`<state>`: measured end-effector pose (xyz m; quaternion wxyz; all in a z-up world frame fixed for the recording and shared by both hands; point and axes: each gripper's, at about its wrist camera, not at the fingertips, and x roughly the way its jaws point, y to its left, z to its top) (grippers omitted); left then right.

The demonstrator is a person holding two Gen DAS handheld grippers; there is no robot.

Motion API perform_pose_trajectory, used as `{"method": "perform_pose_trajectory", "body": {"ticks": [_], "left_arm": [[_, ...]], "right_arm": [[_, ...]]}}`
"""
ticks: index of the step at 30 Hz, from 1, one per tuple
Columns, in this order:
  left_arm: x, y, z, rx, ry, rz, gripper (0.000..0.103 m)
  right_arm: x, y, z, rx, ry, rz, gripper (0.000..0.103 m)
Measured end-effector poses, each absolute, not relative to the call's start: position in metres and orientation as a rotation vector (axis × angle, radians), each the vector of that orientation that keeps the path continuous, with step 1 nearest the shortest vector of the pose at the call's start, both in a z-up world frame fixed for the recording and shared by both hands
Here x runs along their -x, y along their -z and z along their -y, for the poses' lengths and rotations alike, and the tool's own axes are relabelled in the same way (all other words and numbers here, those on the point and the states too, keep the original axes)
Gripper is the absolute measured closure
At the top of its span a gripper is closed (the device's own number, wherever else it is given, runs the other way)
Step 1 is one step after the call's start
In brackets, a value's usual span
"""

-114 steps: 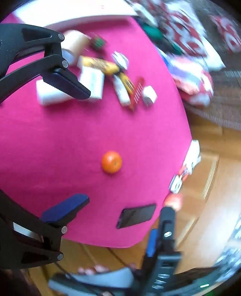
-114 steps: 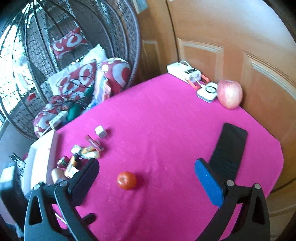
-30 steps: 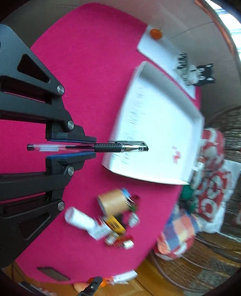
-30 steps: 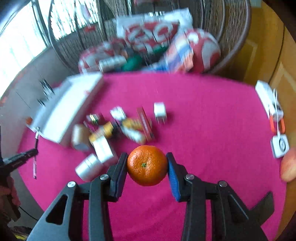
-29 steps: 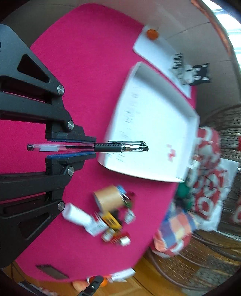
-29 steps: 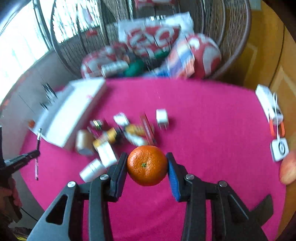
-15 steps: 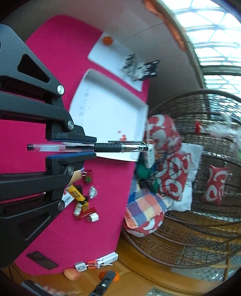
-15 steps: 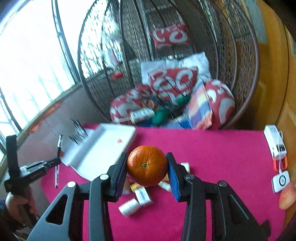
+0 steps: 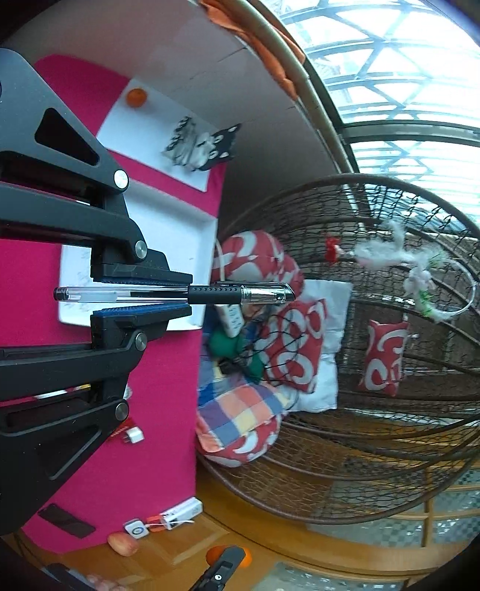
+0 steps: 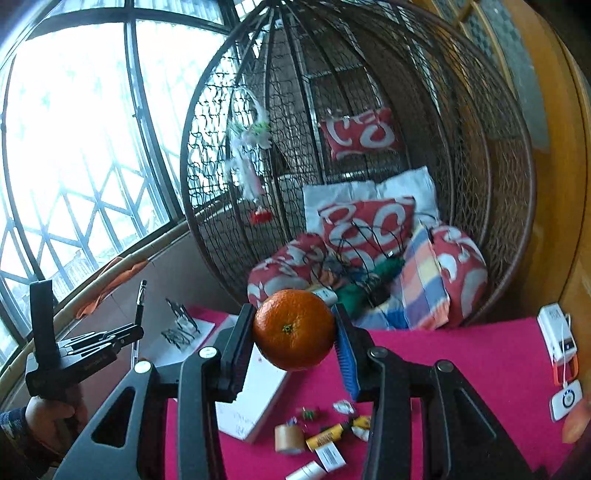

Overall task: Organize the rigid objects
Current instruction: 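Carry the pen and tangerine up and over the white tray with both tools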

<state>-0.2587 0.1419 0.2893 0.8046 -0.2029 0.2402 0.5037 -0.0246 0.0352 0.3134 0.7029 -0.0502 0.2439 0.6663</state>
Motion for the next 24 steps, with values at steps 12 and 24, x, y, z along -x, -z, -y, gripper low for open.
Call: {"method": "perform_pose_trajectory", "body": {"ticks": [12, 24], "left_arm": [[0.279, -0.288, -0.188, 0.412, -1.016, -0.531, 0.095], [0.297, -0.271, -0.223, 0.420, -0.958, -0.584, 0.095]], "right_arm": [[0.069, -0.328, -0.085, 0.084, -1.460, -0.528, 0.062], [0.112, -0.323, -0.131, 0.095, -1.449, -0.556, 0.062]]}}
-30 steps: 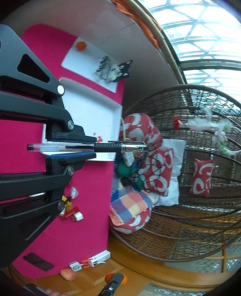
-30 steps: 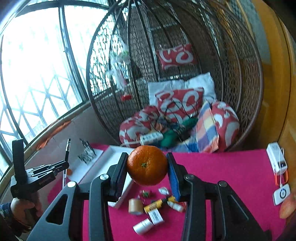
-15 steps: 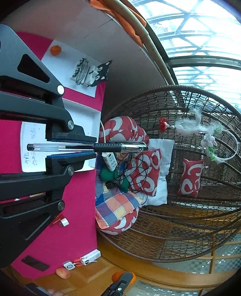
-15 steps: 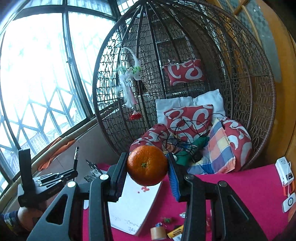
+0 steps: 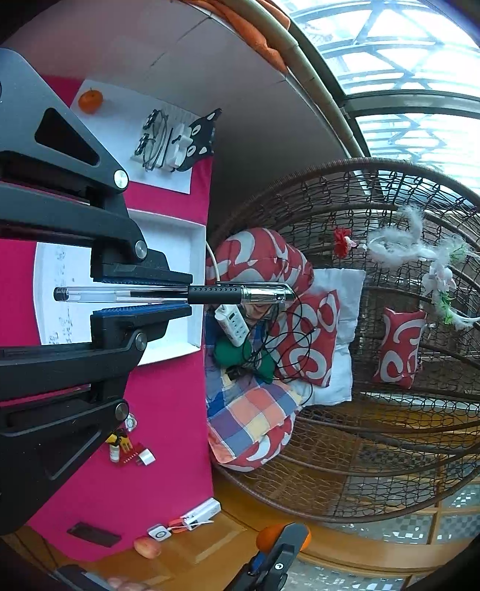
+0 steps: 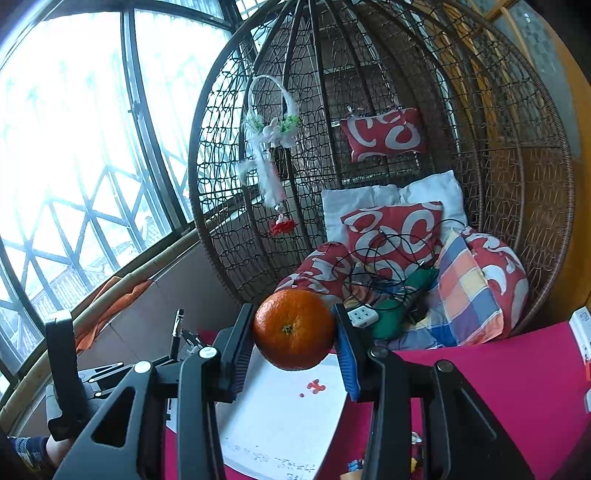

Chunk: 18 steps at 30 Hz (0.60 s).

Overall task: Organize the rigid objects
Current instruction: 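Carry the pen and tangerine up and over the white tray with both tools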

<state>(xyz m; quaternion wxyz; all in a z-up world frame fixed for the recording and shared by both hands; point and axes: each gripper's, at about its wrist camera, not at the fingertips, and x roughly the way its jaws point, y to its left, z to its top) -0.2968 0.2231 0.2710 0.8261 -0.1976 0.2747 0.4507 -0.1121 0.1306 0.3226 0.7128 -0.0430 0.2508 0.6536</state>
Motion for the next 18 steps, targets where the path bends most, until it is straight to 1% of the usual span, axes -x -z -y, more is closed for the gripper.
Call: {"method": "perform_pose_trajectory", "body": {"ticks": [10, 15, 18], "left_arm": [[0.311, -0.258, -0.245, 0.402, -0.933, -0.621, 0.095], [0.306, -0.235, -0.261, 0.419, -0.910, -0.688, 0.095], [0.297, -0.209, -0.279, 0.476, -0.874, -0.766, 0.095]], "right_arm": [[0.147, -0.315, -0.159, 0.152, -1.441, -0.564, 0.062], [0.157, -0.297, -0.181, 0.188, -1.449, -0.608, 0.062], [0.159, -0.279, -0.197, 0.219, -1.447, -0.667, 0.062]]}}
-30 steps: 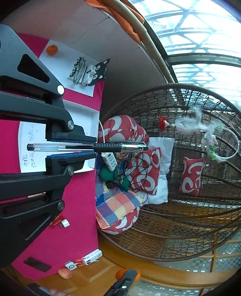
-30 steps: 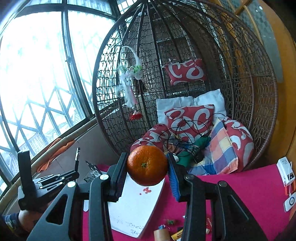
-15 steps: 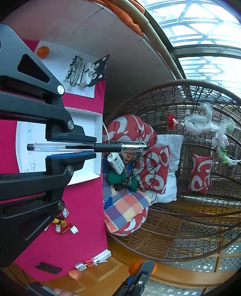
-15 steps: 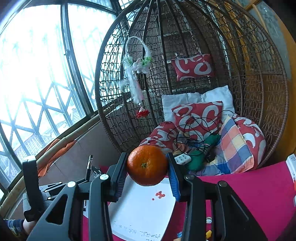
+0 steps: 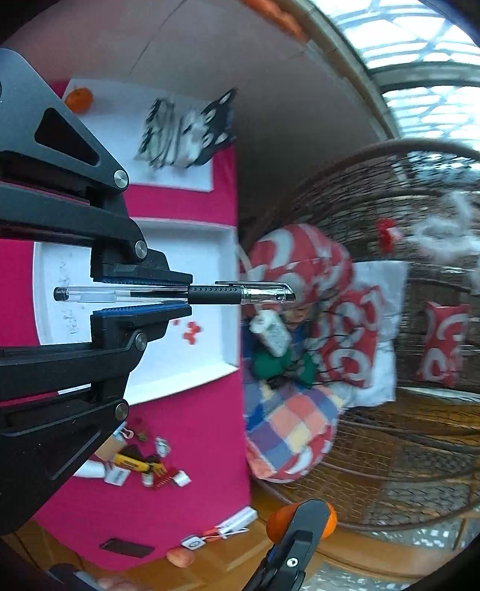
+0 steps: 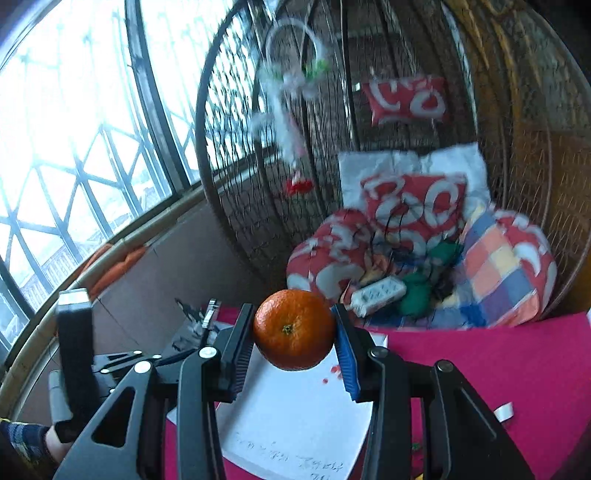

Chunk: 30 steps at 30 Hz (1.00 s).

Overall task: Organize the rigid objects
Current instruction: 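Carry the pen and tangerine up and over the white tray with both tools, then lower into the tray and open both tools, releasing pen and tangerine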

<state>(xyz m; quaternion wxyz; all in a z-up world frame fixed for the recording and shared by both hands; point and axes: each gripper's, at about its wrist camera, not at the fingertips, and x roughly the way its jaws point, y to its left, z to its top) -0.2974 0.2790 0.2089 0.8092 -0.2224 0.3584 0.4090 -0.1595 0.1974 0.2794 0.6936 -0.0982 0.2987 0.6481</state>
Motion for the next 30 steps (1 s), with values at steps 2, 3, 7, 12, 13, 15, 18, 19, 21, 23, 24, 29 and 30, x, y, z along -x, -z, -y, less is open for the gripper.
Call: {"method": "perform_pose_trajectory", "body": {"ticks": [2, 3, 7, 12, 13, 15, 18, 19, 21, 23, 24, 29, 30], "left_arm": [[0.293, -0.191, -0.289, 0.522, -0.862, -0.803, 0.095], [0.291, -0.180, -0.294, 0.547, -0.853, -0.821, 0.095], [0.281, -0.133, -0.310, 0.576, -0.847, -0.910, 0.095], [0.284, -0.090, -0.332, 0.720, -0.854, -0.963, 0.095], [0.284, -0.086, -0.335, 0.732, -0.854, -0.973, 0.095], [0.280, -0.075, -0.340, 0.733, -0.855, -1.019, 0.095], [0.274, -0.064, -0.339, 0.710, -0.843, -1.064, 0.095], [0.274, -0.062, -0.339, 0.714, -0.836, -1.066, 0.095], [0.274, -0.061, -0.338, 0.719, -0.828, -1.054, 0.095], [0.274, -0.060, -0.338, 0.712, -0.841, -1.066, 0.090], [0.275, -0.060, -0.339, 0.708, -0.854, -1.076, 0.086], [0.288, -0.067, -0.340, 0.695, -0.929, -1.032, 0.036], [0.293, -0.069, -0.341, 0.702, -0.943, -1.013, 0.034]], "right_arm": [[0.158, -0.263, -0.210, 0.244, -1.440, -0.728, 0.062], [0.158, -0.256, -0.214, 0.254, -1.436, -0.745, 0.062], [0.159, -0.202, -0.234, 0.365, -1.392, -0.855, 0.062], [0.158, -0.134, -0.251, 0.464, -1.330, -1.042, 0.062], [0.159, -0.126, -0.254, 0.482, -1.325, -1.060, 0.062], [0.161, -0.111, -0.262, 0.524, -1.310, -1.081, 0.062], [0.160, -0.094, -0.273, 0.565, -1.289, -1.117, 0.062], [0.161, -0.089, -0.275, 0.582, -1.284, -1.121, 0.062], [0.162, -0.084, -0.278, 0.588, -1.276, -1.132, 0.062], [0.162, -0.078, -0.280, 0.590, -1.269, -1.148, 0.061], [0.164, -0.075, -0.282, 0.598, -1.263, -1.152, 0.061], [0.175, -0.071, -0.282, 0.635, -1.278, -1.110, 0.033], [0.176, -0.073, -0.280, 0.641, -1.270, -1.086, 0.022]]}}
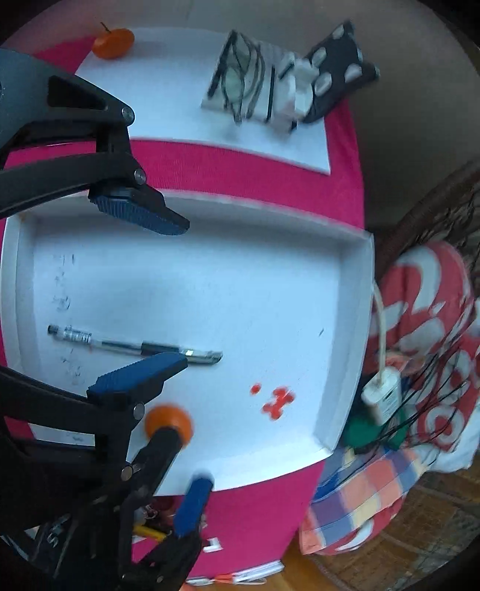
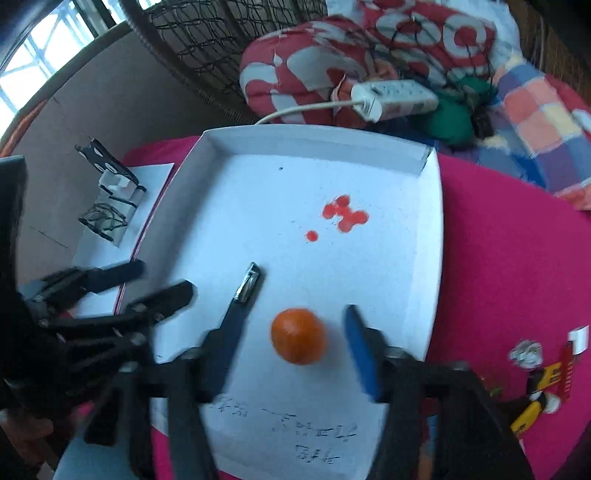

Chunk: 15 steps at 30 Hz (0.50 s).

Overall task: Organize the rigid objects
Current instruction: 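Lower into the tray and open both tools, releasing pen and tangerine, then grasp the tan tape roll with the left tool while the right tool grasps the red stick box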

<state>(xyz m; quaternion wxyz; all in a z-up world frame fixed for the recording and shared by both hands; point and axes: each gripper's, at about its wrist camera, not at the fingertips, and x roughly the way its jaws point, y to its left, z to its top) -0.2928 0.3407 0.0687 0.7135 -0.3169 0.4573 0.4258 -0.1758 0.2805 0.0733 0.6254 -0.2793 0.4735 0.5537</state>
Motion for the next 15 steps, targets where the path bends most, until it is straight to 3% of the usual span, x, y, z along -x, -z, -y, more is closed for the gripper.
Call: {"method": "perform_pose_trajectory", "body": {"ticks": [1, 2, 11, 15], "left_arm": [[0.299, -0.069, -0.343, 0.737, -0.949, -0.989, 0.024], [0.305, -0.070, -0.343, 0.768, -0.958, -0.970, 0.015], [0.318, -0.122, -0.310, 0.668, -1.002, -0.752, 0.013], [0.322, -0.128, -0.301, 0.796, -0.949, -0.700, 0.012]], "right_arm": [[0.175, -0.076, -0.279, 0.634, -1.265, -1.071, 0.008], [0.172, -0.077, -0.278, 0.617, -1.268, -1.070, 0.002], [0.170, -0.098, -0.260, 0.543, -1.274, -1.027, 0.000], [0.168, -0.112, -0.246, 0.494, -1.279, -1.001, 0.000]]}}
